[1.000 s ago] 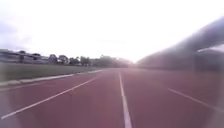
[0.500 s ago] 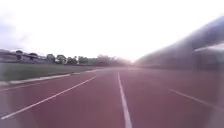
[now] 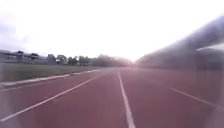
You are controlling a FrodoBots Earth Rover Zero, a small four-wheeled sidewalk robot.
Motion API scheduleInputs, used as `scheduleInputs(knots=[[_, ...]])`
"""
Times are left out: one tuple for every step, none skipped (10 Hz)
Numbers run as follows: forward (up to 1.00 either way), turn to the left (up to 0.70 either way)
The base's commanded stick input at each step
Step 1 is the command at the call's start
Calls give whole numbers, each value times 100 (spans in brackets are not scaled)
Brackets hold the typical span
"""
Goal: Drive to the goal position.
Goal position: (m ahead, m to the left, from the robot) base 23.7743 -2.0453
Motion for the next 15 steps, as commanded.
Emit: scheduleInputs(knots=[[70, 0], [70, 0], [70, 0], [70, 0], [70, 0], [70, 0], [70, 0], [70, 0], [70, 0], [70, 0], [70, 0], [70, 0], [70, 0], [70, 0], [70, 0]])
